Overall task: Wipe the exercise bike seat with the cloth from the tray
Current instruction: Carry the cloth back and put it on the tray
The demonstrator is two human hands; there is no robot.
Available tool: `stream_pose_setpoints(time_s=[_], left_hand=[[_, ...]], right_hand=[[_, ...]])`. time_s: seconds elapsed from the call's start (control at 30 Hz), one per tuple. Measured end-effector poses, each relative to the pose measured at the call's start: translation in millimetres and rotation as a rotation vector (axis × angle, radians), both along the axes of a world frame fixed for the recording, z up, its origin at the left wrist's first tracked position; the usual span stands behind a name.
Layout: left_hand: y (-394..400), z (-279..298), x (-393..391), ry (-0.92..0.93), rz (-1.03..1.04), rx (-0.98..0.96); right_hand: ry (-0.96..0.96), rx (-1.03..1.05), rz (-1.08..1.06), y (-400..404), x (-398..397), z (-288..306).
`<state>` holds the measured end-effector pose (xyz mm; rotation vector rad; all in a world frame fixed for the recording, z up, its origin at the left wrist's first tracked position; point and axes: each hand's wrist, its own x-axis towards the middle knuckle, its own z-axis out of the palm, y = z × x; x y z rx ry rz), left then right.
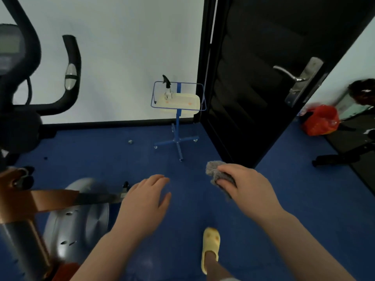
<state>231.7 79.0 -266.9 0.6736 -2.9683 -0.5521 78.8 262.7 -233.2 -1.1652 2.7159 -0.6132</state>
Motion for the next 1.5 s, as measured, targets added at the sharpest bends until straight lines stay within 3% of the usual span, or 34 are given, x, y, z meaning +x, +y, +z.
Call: stream_pose_setpoints(time_s=[0.43, 0.63, 0.9, 1.23, 1.5], left_hand=[[-67, 9, -193, 0.054, 0.159, 0.06], [-144, -6, -239, 0.024, 0.267, 0.063], [-252, -17, -331, 0.051, 0.185, 0.092], [-353, -65, -425, -0.13, 0.109, 0.146], [-388, -118, -496, -0.224, 0.276, 0.307]], right_hand=[[-0.035, 0.042, 0.103, -80, -216, -12], [-0.056, 0.025, 0.119, -150, -286, -27], [-0.108, 0.056, 0.095, -252, -352, -46], [-0.207, 0.083, 0.064, -340, -430, -87], [-0.316, 0.209, 0.112, -414, -514, -159]])
